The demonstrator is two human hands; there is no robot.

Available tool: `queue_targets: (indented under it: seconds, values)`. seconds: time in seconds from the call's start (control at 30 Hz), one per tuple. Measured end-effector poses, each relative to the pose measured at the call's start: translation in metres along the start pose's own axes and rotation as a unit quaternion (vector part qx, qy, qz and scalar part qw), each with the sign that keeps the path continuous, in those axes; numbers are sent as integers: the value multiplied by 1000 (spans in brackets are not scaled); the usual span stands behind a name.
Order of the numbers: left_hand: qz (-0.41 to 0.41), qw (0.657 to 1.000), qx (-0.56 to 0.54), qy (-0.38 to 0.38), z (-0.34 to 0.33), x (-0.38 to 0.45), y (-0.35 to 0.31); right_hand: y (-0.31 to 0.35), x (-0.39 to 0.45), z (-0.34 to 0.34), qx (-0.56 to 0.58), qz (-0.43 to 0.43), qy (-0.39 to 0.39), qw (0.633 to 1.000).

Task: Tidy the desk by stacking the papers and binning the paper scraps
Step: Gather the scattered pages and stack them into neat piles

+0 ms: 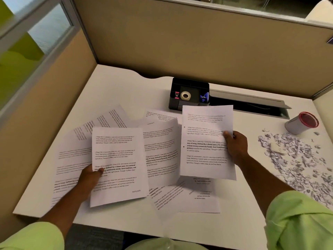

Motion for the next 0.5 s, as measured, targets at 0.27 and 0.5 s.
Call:
queue_targets:
  seconds: [0.27,0.5]
  values:
    - [10,1000,2,-21,36,3,14,33,9,-13,-98,43,11,994]
    - [30,999,2,-33,44,6,27,36,4,-52,-117,15,59,991]
Point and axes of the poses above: each hand's wrist, its own x-axis towards the middle knuckle, its own z-axis out of the back of the hand, y = z × x, the point moved 4 cm from there along x, towards the middle knuckle, and after that the axes turned 10 degrees about y, right-handed, at the moved point
